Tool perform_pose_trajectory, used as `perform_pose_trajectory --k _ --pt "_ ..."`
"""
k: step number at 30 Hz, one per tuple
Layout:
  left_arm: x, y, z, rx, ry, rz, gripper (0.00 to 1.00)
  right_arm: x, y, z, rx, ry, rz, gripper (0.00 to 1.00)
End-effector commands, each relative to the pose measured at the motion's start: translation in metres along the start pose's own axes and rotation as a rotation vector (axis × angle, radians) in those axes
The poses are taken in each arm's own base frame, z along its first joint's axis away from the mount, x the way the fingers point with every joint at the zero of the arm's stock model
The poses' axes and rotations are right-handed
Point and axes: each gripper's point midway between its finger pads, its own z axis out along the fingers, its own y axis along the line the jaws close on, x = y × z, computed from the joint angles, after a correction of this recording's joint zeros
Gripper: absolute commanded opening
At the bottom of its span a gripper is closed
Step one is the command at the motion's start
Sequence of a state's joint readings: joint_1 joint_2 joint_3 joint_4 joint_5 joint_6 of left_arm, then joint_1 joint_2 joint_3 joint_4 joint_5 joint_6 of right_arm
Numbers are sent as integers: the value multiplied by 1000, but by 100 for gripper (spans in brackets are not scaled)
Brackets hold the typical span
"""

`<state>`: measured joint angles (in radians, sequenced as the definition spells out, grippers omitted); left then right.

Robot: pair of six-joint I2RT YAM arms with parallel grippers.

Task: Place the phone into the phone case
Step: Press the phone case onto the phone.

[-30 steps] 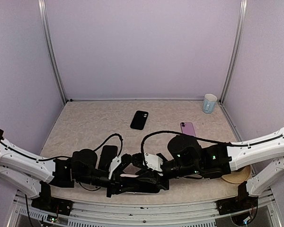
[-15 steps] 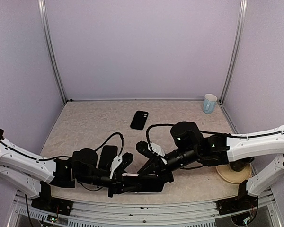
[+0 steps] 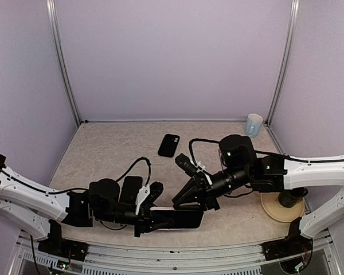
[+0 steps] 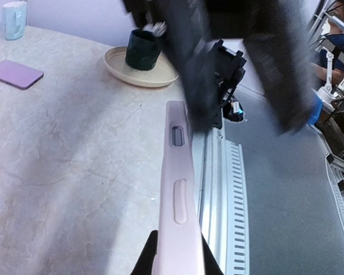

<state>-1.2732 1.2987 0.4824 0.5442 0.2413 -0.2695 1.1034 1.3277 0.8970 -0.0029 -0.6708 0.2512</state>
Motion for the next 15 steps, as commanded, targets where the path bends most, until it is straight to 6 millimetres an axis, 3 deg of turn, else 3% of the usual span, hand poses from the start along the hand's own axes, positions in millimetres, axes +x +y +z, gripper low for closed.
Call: perform_pose_trajectory --k 1,6,15 --pt "3 9 0 -45 3 5 2 -31 22 -20 -44 -93 -42 31" --pt "2 9 -2 -49 -9 2 1 -36 14 -33 50 -129 -79 51" --pt "-11 10 -16 -69 -89 -3 0 -25 -5 -52 202 -185 -86 75"
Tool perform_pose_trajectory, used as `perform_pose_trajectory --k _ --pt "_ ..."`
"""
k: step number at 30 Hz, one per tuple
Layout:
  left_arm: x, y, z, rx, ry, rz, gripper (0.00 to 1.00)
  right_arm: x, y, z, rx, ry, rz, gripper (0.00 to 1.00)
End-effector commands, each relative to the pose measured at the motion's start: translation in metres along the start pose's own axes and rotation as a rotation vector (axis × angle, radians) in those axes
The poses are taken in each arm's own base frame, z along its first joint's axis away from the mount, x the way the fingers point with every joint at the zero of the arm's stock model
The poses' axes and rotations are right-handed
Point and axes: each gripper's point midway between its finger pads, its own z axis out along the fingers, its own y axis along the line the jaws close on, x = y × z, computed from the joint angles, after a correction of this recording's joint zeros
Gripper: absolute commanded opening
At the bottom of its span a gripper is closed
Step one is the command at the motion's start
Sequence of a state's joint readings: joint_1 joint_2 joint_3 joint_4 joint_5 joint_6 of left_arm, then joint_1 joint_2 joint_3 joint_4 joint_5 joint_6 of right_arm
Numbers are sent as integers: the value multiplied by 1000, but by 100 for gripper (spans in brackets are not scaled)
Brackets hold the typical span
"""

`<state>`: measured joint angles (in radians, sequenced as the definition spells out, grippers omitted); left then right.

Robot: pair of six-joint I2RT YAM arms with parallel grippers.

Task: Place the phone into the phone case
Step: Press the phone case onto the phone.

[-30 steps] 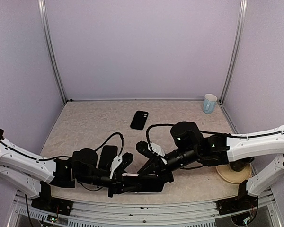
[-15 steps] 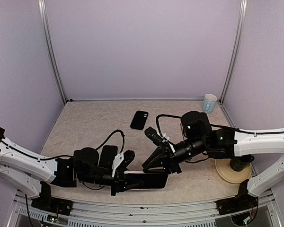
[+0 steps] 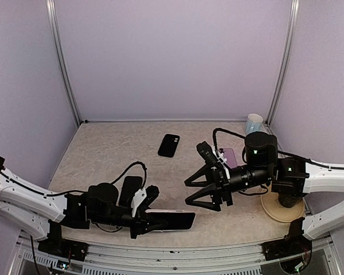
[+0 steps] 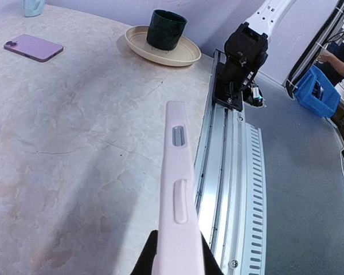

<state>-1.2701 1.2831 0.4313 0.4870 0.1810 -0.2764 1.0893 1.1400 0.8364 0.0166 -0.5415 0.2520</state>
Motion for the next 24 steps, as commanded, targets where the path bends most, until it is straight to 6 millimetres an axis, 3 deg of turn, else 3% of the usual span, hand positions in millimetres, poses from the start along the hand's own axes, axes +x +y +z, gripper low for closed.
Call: perform_pose_trajectory --k 1,5,7,16,24 --pt "-43 -9 -15 16 -174 19 0 4 -14 -12 94 -44 -15 77" --pt "-52 -9 -22 11 -213 8 0 11 -19 -18 130 -70 -5 90" --pt "-57 -9 -26 13 -238 -5 0 16 -20 -19 132 -73 2 91" --pt "-68 -10 -44 85 -328 -61 0 41 -10 -15 38 -47 20 92" --pt "-75 -15 -58 123 -399 -73 0 55 -21 -4 51 -19 64 90"
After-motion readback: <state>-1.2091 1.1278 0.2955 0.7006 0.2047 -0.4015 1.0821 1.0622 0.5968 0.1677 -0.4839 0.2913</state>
